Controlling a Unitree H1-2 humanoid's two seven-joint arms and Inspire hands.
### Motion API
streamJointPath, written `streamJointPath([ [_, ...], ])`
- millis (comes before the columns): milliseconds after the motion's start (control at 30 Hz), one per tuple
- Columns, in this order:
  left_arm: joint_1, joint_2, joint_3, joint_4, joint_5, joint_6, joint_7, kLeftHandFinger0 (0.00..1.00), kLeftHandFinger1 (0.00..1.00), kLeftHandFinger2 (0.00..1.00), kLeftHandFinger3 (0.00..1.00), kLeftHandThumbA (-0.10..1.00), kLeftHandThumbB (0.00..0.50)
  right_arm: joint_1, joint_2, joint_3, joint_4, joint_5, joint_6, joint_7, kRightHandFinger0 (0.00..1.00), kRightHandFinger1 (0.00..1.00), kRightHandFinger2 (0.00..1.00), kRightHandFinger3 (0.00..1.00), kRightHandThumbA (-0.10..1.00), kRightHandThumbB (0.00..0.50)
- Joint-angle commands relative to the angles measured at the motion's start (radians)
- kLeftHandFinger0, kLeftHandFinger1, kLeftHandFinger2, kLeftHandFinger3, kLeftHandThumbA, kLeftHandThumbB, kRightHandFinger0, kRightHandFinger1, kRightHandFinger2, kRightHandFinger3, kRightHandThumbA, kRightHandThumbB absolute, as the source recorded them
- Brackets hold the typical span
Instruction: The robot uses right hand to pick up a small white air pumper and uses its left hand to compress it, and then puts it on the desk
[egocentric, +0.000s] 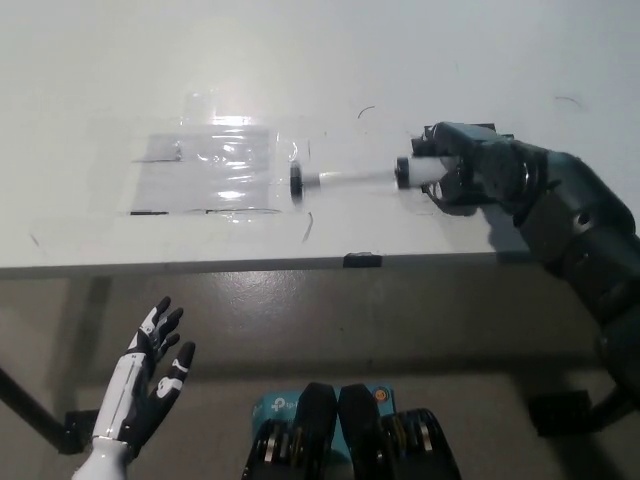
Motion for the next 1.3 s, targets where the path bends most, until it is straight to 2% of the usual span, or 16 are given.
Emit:
streamJointPath([
  [0,-0.016,0.018,0.006,-0.026,-0.021,-0.011,-0.012,1.0,1.0,0.94,1.0,0.77,0.073,0.051,0.012,-0.006,0.034,-0.013,-0.051,-0.058,0.14,0.62,0.95,0.96,-0.1,0.147],
  [33,-0.016,0.019,0.006,-0.023,-0.02,-0.017,-0.012,1.0,1.0,0.93,1.0,0.79,0.069,0.054,0.012,-0.008,0.034,-0.013,-0.054,-0.064,0.11,0.65,1.0,0.99,-0.1,0.14],
  [67,-0.017,0.018,0.005,-0.022,-0.019,-0.022,-0.011,1.0,1.0,0.92,1.0,0.8,0.07,0.06,0.011,-0.008,0.034,-0.013,-0.064,-0.074,0.06,0.64,1.0,0.96,-0.1,0.142],
  [167,-0.022,0.02,0.004,-0.025,-0.016,-0.02,-0.013,1.0,1.0,0.93,1.0,0.84,0.084,0.063,0.007,-0.013,0.042,-0.01,-0.072,-0.083,0.08,0.68,1.0,1.0,-0.1,0.151],
  [267,-0.019,0.019,0.003,-0.033,-0.016,-0.011,-0.014,1.0,1.0,0.93,1.0,0.88,0.107,0.067,0.002,-0.014,0.047,-0.01,-0.086,-0.093,0.09,0.7,1.0,0.98,-0.1,0.156],
  [467,-0.02,0.024,0.006,-0.033,-0.033,-0.018,-0.021,1.0,1.0,0.93,1.0,0.89,0.104,0.07,-0.009,-0.032,0.042,0.0,-0.138,-0.136,0.07,0.63,0.92,0.95,-0.1,0.141],
  [567,-0.019,0.023,0.007,-0.03,-0.037,-0.021,-0.023,1.0,1.0,0.92,1.0,0.88,0.115,0.069,-0.014,-0.036,0.017,-0.003,-0.141,-0.152,0.09,0.65,0.95,0.97,-0.1,0.15],
  [667,-0.019,0.023,0.008,-0.033,-0.04,-0.022,-0.023,1.0,1.0,0.91,1.0,0.86,0.085,0.072,-0.022,-0.051,-0.014,0.005,-0.16,-0.158,0.09,0.63,0.93,0.95,-0.1,0.144],
  [800,-0.015,0.02,0.007,-0.041,-0.041,-0.035,-0.023,1.0,1.0,0.91,1.0,0.86,0.073,0.084,-0.049,-0.083,-0.082,0.023,-0.203,-0.15,0.08,0.62,0.93,0.95,-0.1,0.141],
  [933,-0.006,0.007,0.011,-0.112,-0.052,-0.035,-0.014,1.0,1.0,0.91,1.0,0.82,0.03,0.136,-0.105,-0.112,-0.305,0.033,-0.178,-0.083,0.09,0.61,0.92,1.0,-0.1,0.098],
  [1000,0.002,-0.002,0.018,-0.193,-0.077,0.006,-0.011,1.0,1.0,0.92,1.0,0.81,0.036,0.176,-0.137,-0.12,-0.459,0.029,-0.152,-0.044,0.08,0.6,0.9,1.0,-0.1,0.092],
  [1067,-0.002,-0.006,0.024,-0.259,-0.106,0.013,-0.011,1.0,1.0,0.92,1.0,0.78,0.029,0.212,-0.165,-0.135,-0.591,0.041,-0.138,-0.007,0.06,0.56,0.86,0.98,-0.1,0.092],
  [1100,-0.007,-0.008,0.027,-0.304,-0.109,0.04,-0.006,1.0,1.0,0.92,1.0,0.81,0.045,0.239,-0.187,-0.142,-0.699,0.043,-0.101,0.026,0.06,0.56,0.86,0.98,-0.1,0.092],
  [1167,-0.021,-0.005,0.031,-0.326,-0.092,0.028,-0.001,1.0,1.0,0.92,1.0,0.82,0.018,0.256,-0.2,-0.153,-0.771,0.05,-0.076,0.051,0.07,0.57,0.86,0.99,-0.1,0.086],
  [1200,-0.038,-0.007,0.04,-0.389,-0.131,0.097,0.0,1.0,1.0,0.95,1.0,0.81,0.047,0.286,-0.223,-0.162,-0.885,0.055,-0.05,0.083,0.07,0.57,0.87,1.0,-0.1,0.1],
  [1267,-0.059,-0.006,0.047,-0.415,-0.131,0.099,0.005,1.0,1.0,0.95,1.0,0.81,0.034,0.31,-0.24,-0.169,-0.972,0.055,-0.021,0.11,0.08,0.58,0.88,1.0,-0.1,0.108],
])
